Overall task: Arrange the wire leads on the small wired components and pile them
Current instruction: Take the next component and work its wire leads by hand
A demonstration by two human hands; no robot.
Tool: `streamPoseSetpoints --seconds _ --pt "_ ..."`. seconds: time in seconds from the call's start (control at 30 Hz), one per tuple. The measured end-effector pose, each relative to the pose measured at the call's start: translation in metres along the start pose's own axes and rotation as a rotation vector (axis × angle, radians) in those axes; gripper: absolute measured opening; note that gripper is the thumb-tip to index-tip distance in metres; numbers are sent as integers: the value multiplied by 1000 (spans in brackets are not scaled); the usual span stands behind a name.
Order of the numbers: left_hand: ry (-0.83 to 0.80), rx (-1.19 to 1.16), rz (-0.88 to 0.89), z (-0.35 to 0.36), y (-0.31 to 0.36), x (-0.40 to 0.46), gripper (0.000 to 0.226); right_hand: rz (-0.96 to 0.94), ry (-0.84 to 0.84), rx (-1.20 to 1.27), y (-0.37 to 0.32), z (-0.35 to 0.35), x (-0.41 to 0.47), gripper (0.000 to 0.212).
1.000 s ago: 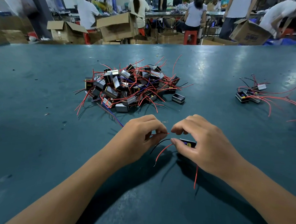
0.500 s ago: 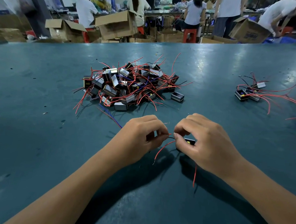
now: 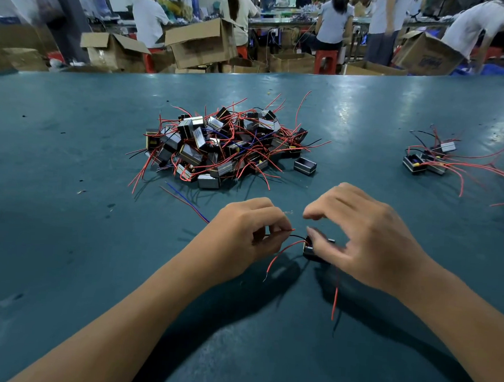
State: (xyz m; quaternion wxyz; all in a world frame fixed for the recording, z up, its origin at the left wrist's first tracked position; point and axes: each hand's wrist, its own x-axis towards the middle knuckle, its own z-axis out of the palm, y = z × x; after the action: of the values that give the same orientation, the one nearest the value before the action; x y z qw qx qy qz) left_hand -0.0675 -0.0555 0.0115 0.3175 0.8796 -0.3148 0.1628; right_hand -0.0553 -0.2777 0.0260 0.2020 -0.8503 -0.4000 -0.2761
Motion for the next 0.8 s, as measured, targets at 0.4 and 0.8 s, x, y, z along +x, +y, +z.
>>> streamPoseSetpoints --seconds 0.4,0.8 --pt "6 9 16 1 -5 1 4 -204 -31 -186 1 5 7 16" --pt "7 28 33 3 -6 2 5 32 -132 -28 -3 11 5 14"
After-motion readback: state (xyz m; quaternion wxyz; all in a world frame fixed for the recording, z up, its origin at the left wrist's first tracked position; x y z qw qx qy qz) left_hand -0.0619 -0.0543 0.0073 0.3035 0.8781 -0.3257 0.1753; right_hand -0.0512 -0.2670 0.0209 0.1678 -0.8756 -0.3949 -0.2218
